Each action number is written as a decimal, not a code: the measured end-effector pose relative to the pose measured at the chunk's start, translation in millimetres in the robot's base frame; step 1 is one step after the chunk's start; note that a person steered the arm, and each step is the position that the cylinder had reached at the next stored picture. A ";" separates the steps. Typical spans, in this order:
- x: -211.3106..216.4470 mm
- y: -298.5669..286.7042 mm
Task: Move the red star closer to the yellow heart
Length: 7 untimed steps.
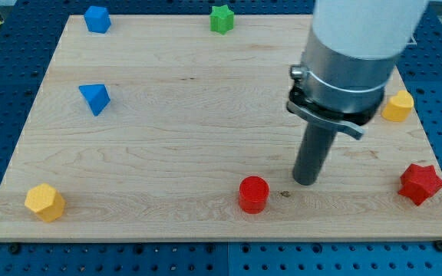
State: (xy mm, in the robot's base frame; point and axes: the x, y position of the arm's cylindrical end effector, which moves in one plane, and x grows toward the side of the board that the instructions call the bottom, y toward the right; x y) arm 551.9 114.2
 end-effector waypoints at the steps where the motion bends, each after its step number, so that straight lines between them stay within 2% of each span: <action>1: 17.0 54.8; 2: 40.7 121.4; 4: 53.8 133.4; 5: 65.9 157.8; 7: 36.1 164.5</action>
State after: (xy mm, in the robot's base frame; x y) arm 588.0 278.6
